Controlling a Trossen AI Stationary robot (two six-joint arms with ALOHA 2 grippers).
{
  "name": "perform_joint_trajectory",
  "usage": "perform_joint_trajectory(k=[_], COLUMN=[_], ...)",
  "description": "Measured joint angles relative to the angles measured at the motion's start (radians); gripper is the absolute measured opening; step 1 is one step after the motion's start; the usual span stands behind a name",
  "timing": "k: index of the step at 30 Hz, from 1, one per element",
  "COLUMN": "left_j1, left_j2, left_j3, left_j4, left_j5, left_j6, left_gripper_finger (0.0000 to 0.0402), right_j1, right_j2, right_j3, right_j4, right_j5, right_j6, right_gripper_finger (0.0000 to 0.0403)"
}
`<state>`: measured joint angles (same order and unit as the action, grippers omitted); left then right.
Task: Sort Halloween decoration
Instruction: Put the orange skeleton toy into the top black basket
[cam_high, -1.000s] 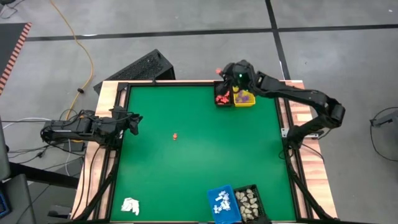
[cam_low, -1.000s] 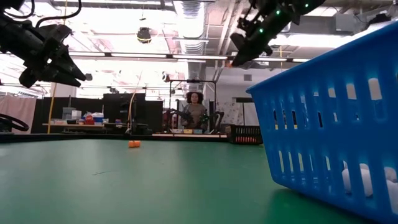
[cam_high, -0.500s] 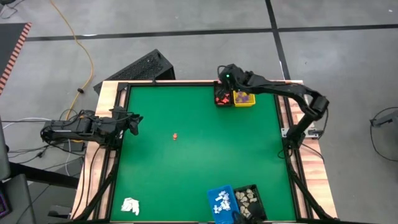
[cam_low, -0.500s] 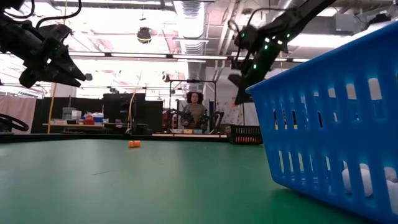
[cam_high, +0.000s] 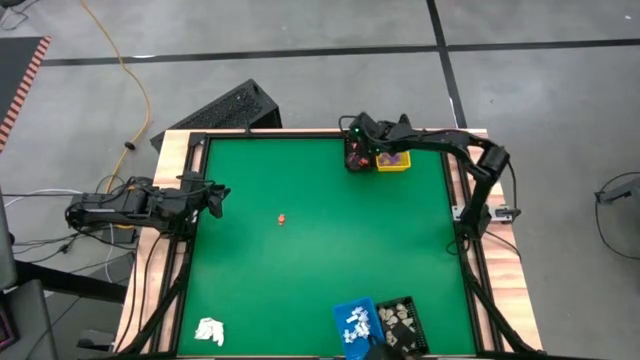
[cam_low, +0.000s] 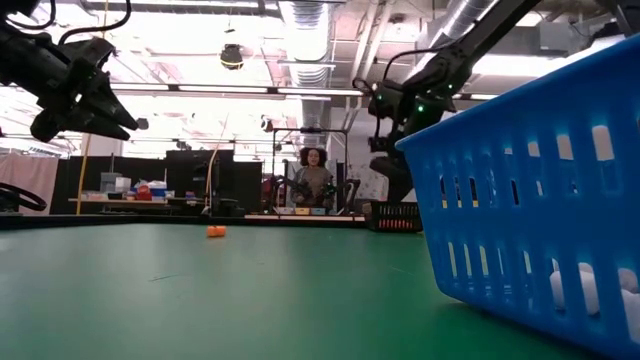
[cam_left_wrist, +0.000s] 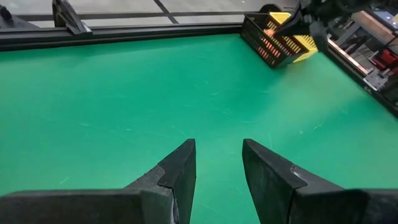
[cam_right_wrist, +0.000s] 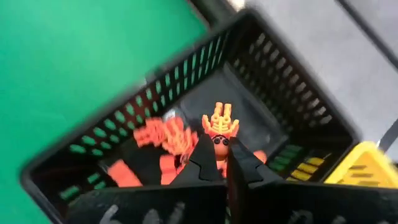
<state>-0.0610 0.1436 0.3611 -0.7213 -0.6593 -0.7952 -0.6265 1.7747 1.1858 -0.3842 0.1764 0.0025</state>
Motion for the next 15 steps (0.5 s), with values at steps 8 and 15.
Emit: perform_joint_trajectory(k=[8, 15], left_j1=[0.000, 0.000], left_j2=[0.000, 0.000], left_j3=[0.000, 0.000], left_j4=[0.000, 0.000], left_j5=[-0.001, -0.002], left_j6=[-0.005, -0.006], left_gripper_finger=[0.0121, 0.0121], right_j1=[-0.019, -0.025], right_j2=[0.013, 0.011], right_j3=[-0.001, -0.001], right_j4=[-0.044, -0.059], right_j5=[-0.048, -0.050], right_j6=[-0.003, -0.009], right_gripper_finger=[0.0039, 0.0091])
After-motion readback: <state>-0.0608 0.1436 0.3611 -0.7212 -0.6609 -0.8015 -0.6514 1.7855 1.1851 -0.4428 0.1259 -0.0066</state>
